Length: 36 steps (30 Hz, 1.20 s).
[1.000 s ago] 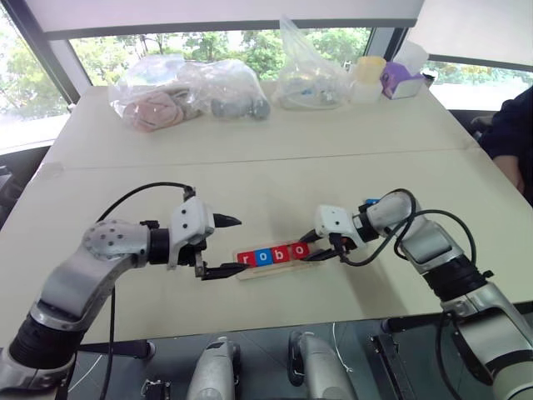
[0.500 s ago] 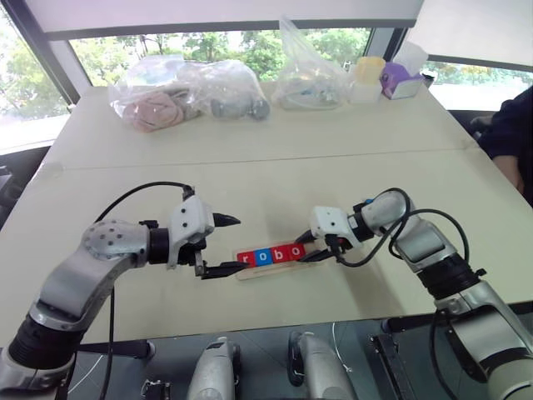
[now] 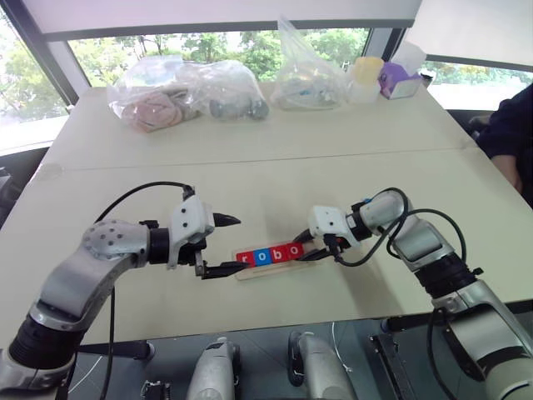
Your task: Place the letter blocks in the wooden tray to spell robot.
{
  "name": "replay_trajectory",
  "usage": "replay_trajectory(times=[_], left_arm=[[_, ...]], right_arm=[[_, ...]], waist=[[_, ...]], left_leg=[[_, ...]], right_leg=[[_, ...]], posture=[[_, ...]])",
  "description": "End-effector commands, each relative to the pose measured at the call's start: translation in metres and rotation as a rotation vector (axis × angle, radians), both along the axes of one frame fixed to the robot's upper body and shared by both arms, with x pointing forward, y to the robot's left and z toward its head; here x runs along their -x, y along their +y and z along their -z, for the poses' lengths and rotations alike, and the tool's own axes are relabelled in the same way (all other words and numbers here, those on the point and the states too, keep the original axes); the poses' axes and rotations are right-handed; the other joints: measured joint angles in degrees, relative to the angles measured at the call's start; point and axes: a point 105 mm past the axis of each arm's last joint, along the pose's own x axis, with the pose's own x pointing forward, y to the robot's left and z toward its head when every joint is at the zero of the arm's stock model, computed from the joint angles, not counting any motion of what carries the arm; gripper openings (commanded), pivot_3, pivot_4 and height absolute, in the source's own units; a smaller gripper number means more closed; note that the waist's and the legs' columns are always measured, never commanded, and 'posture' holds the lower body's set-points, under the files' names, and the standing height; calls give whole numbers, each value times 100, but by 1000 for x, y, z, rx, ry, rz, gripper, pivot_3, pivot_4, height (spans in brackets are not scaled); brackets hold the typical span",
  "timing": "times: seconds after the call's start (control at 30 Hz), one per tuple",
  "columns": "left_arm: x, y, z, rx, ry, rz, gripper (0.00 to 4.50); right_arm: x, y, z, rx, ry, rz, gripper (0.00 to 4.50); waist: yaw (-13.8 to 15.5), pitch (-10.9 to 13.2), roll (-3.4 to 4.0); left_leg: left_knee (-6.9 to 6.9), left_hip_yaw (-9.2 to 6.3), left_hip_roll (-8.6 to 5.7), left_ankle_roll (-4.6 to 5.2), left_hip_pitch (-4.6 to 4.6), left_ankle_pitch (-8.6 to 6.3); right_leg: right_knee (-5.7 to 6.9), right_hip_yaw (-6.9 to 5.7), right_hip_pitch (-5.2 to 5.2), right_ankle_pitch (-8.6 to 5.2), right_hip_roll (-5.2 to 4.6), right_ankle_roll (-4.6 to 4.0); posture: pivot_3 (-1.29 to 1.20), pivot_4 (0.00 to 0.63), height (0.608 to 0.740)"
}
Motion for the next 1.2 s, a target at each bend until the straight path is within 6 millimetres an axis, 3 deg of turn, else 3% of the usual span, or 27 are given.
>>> replay_trajectory(times=[0.03,0.23,0.53,0.7,0.83,0.93,1.03,1.2], left_arm=[[3,-5,-10,16,-44,23,4500],[3,-6,-10,19,-46,21,4500],[2,-7,-10,23,-47,21,4500],[1,-9,-10,26,-48,25,4500],[1,-10,-10,28,-50,29,4500],[1,-11,-10,31,-51,33,4500],[1,-12,-10,35,-53,33,4500],[1,-12,-8,38,-49,35,4500]], right_arm=[[-4,-2,-4,2,-19,10,1632],[-3,-3,-6,4,-10,10,4442],[-14,-1,-31,-107,-23,92,4442],[-29,-16,-45,-148,-111,196,4442],[-38,-32,-68,-192,-199,285,4442],[-50,-55,-86,-213,-302,437,4442],[-66,-96,-90,-198,-407,720,4442],[-67,-131,-75,-274,-389,1096,4442]], waist=[[0,0,0],[6,0,0],[2,0,0],[3,0,0],[8,0,0],[9,0,1],[9,0,0],[8,-1,-1]], left_leg=[[0,0,0,0,0,0],[0,1,0,0,0,0],[0,1,0,0,1,0],[0,1,0,0,0,0],[0,1,0,0,-1,0],[0,2,-1,0,-2,0],[0,3,-1,0,-2,0],[-1,3,-1,0,-2,0]], right_leg=[[0,0,0,0,0,0],[0,0,1,1,0,-2],[0,0,1,2,0,-3],[0,1,0,2,0,-3],[-1,0,0,1,0,-2],[-2,1,0,2,-1,-3],[-2,1,0,2,-2,-3],[-1,2,-1,3,-2,-5]], posture=[[0,150,740],[0,150,740],[0,150,740],[0,150,740],[0,150,740],[0,150,740],[0,150,740],[0,150,740]])
